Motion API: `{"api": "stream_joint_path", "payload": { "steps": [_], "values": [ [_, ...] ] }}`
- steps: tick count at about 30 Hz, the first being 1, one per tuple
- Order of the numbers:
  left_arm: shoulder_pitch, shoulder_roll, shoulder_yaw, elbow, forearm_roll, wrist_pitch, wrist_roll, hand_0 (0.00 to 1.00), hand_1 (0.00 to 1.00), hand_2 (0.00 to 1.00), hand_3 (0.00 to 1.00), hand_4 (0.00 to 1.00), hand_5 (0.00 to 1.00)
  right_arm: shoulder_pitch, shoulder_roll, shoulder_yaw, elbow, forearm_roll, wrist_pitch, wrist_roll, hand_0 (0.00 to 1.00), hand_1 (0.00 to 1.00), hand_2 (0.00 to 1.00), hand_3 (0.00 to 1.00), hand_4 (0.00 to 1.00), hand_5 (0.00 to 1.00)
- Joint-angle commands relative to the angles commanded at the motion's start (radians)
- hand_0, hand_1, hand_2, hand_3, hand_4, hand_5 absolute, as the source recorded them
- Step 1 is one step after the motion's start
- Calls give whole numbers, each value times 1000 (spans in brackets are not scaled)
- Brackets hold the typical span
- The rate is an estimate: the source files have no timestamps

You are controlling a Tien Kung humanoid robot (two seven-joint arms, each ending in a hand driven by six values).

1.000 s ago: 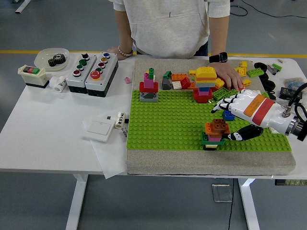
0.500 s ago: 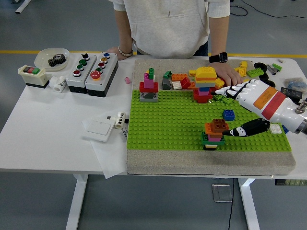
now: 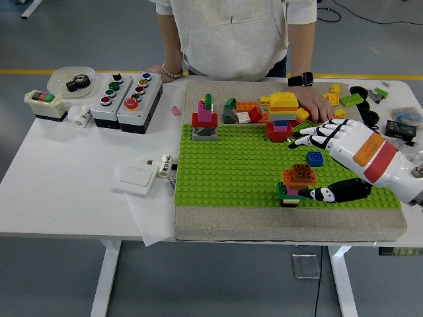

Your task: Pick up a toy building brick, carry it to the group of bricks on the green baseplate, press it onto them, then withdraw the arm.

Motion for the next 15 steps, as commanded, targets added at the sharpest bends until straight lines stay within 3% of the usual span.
{"api": "stream_joint_path", "payload": {
  "steps": [15],
  "values": [
    [5,1,-5,0,11,-2,3,680,605,742,652,749,644,-14,5,-29,-24,-41,12,-6,683,647,714,623,876,535]
  ]
}}
